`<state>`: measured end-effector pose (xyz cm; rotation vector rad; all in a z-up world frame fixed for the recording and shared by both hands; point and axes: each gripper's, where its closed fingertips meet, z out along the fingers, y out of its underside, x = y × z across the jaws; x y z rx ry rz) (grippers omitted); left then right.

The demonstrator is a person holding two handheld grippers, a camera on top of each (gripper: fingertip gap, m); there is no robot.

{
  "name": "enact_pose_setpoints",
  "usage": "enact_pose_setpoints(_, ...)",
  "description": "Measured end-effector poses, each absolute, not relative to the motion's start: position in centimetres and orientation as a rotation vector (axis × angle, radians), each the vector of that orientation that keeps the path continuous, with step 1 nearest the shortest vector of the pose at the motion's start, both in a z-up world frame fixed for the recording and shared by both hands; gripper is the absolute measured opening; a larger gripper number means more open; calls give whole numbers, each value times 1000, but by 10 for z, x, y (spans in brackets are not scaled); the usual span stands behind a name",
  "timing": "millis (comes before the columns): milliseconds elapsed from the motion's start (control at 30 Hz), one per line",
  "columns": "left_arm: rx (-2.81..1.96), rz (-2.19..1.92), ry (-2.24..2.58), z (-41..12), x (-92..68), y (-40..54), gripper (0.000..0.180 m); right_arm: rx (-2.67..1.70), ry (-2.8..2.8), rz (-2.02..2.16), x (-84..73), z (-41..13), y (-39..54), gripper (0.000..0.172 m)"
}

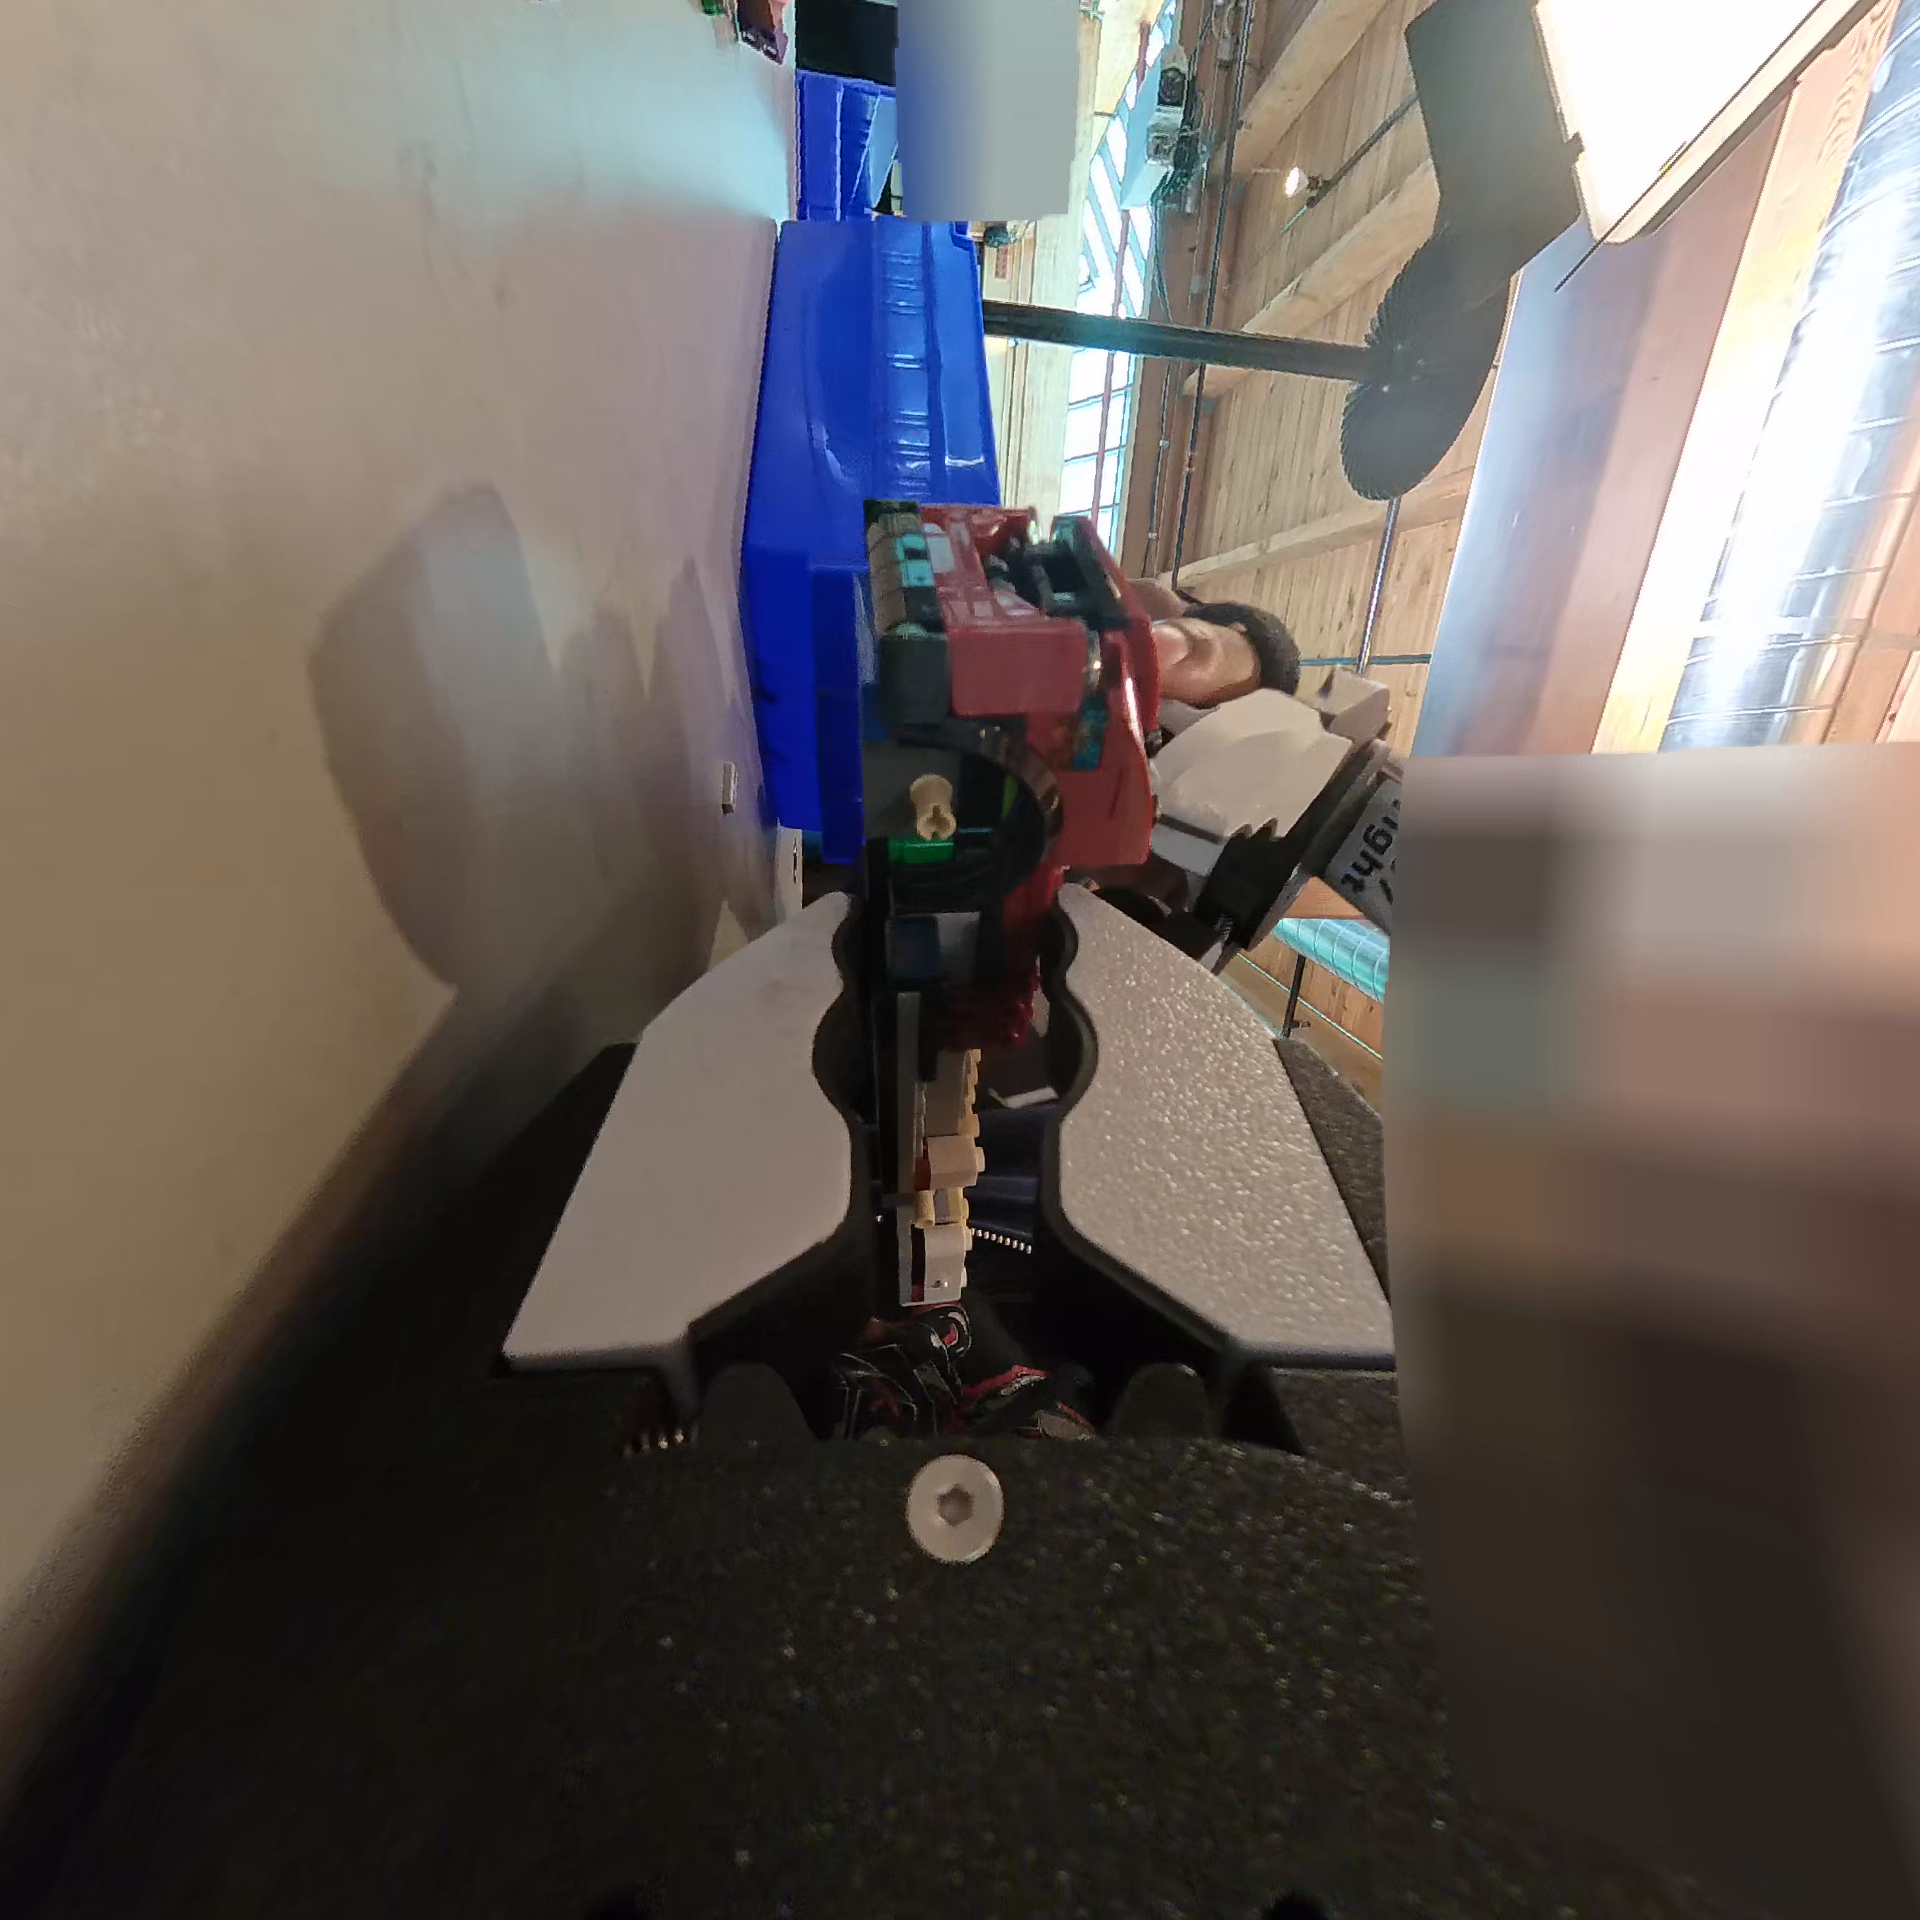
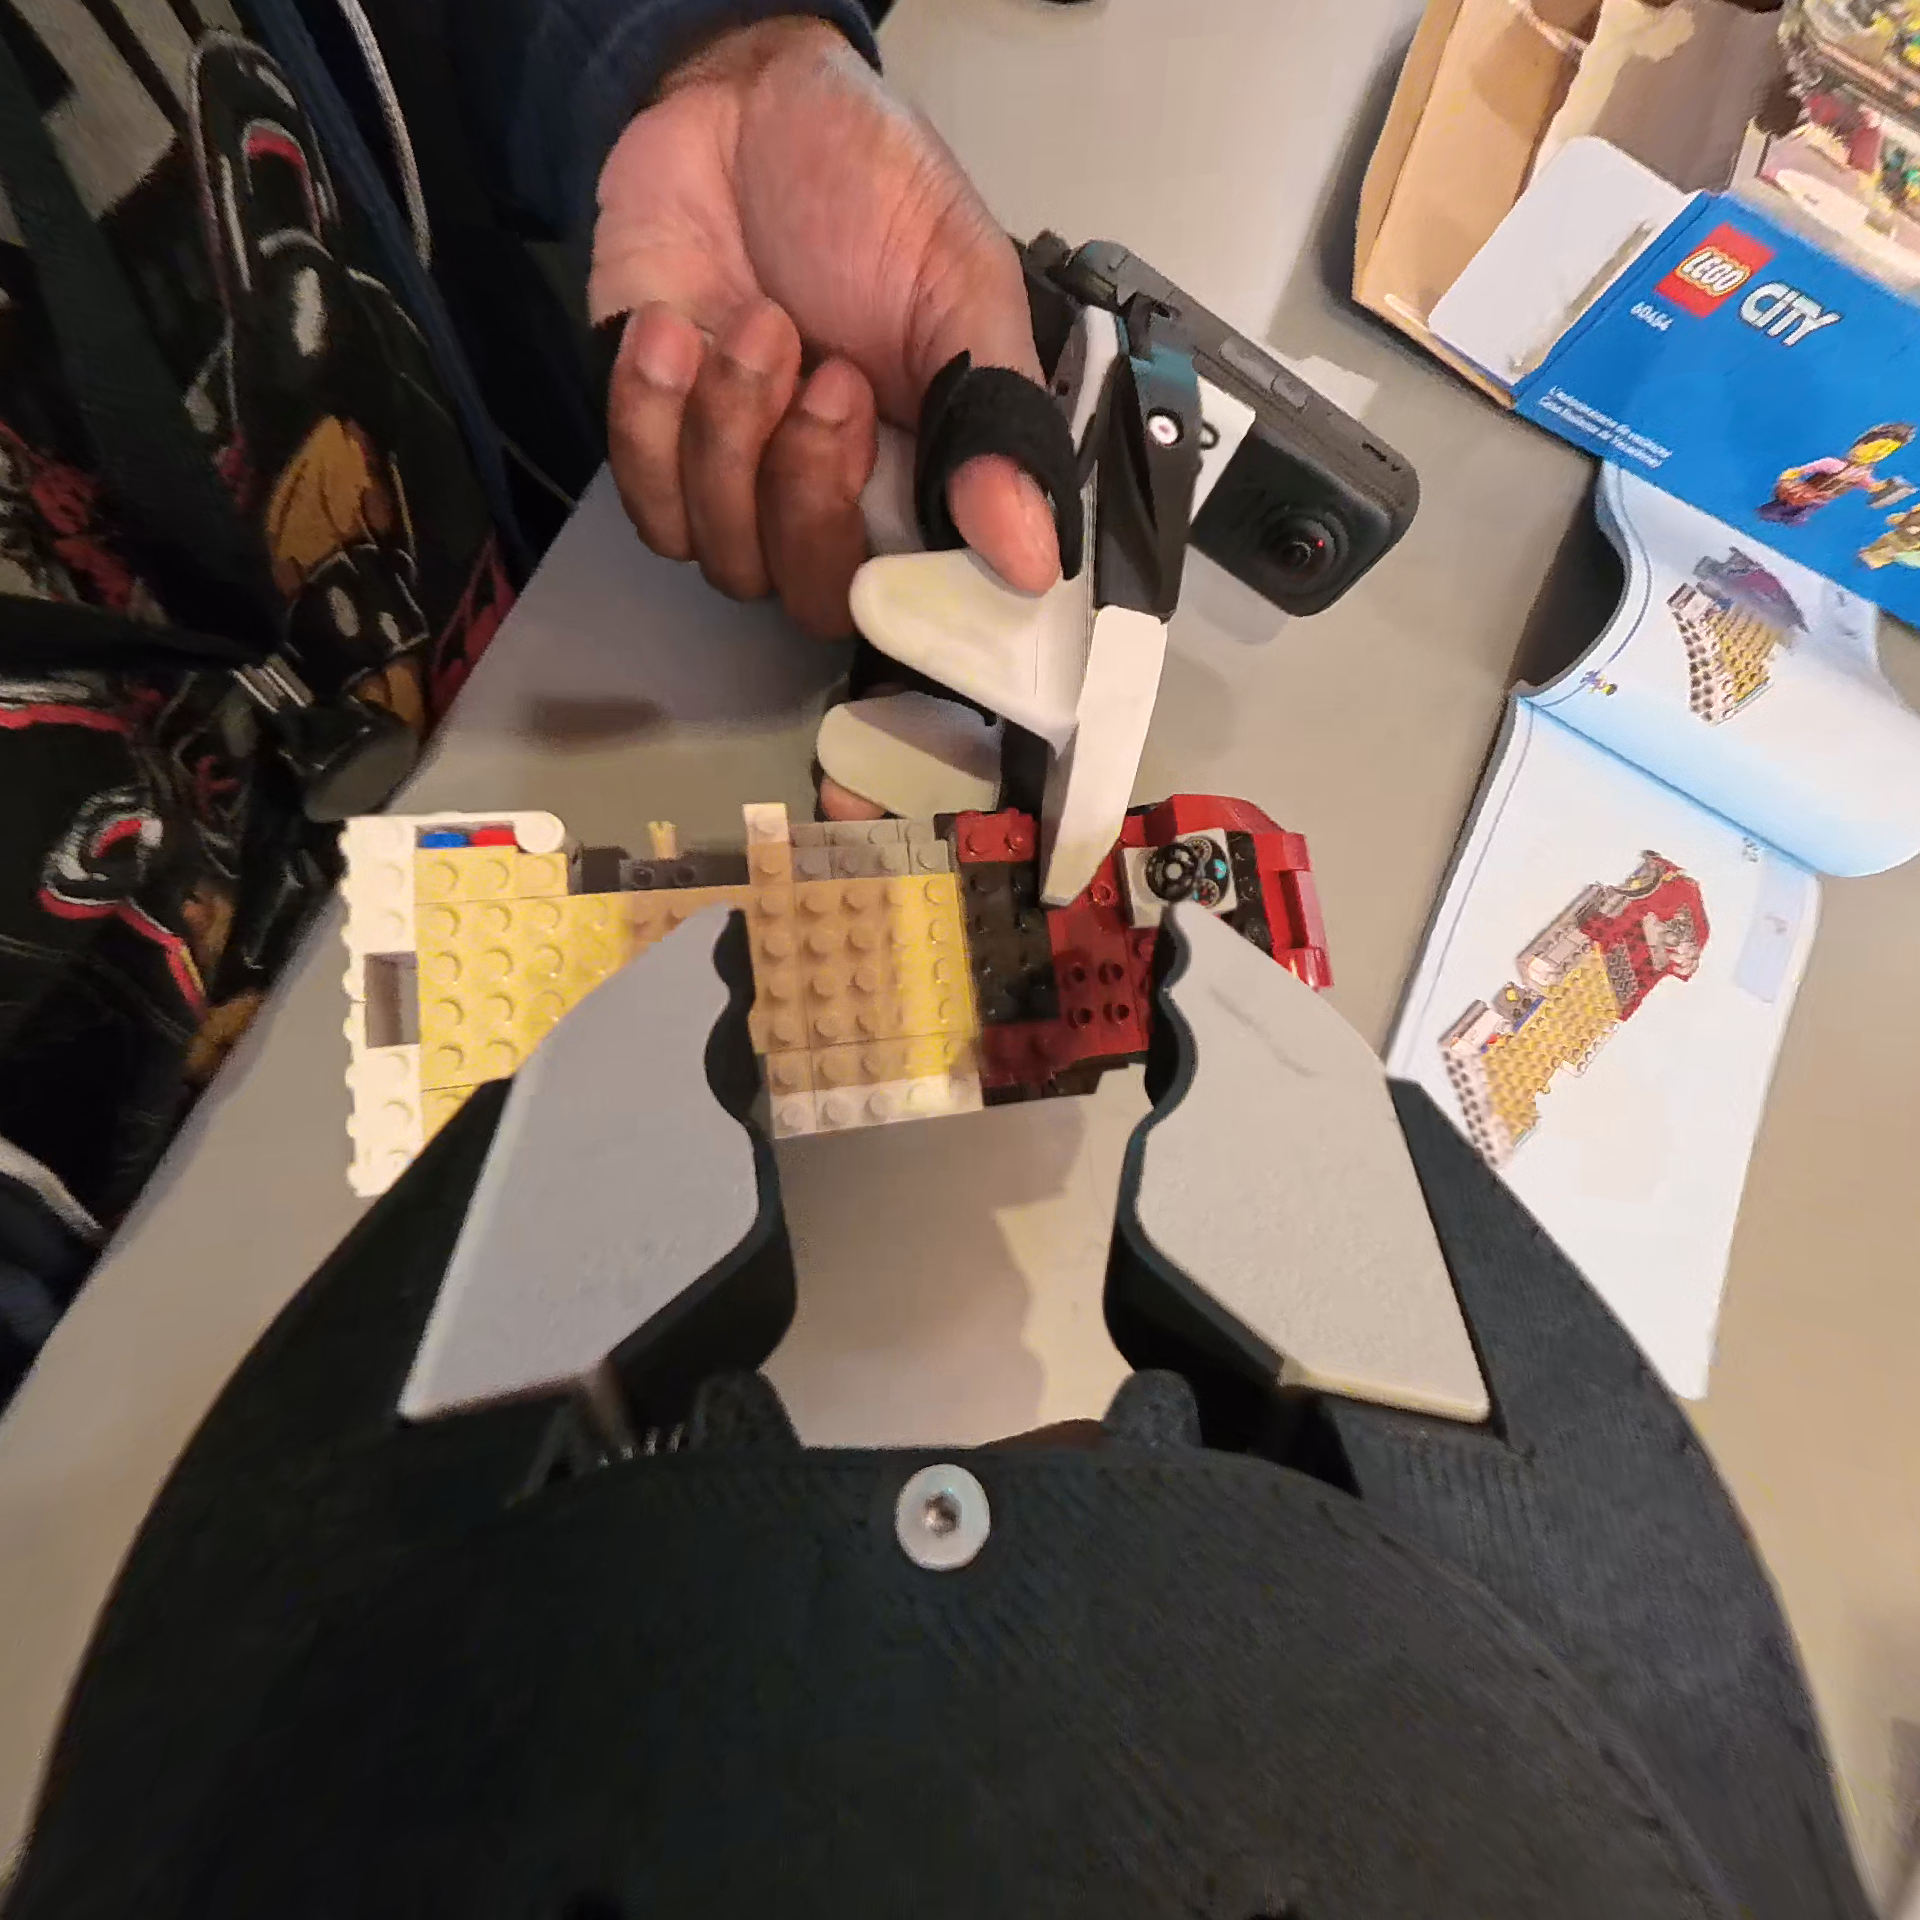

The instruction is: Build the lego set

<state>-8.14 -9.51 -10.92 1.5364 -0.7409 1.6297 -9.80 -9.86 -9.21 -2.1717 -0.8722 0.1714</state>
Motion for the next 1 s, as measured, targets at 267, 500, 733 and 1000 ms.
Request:
enact_pose_setpoints(267, 1527, 1679, -682, -105, -80, -88, 32, -2182, -519, 345, -95, -83, -89, 67)
enact_pose_setpoints(500, 1524, 1650, -694, -108, -84, -93, 31, -2209, -652, 240, -106, -102, -90, 73)
enact_pose_setpoints(733, 1536, 1646, -715, -108, -83, -95, 32, -2217, -684, 215, -105, -103, -89, 76)
enact_pose_setpoints(1000, 1553, 1633, -726, -111, -84, -95, 32, -2204, -714, 205, -107, -102, -90, 75)
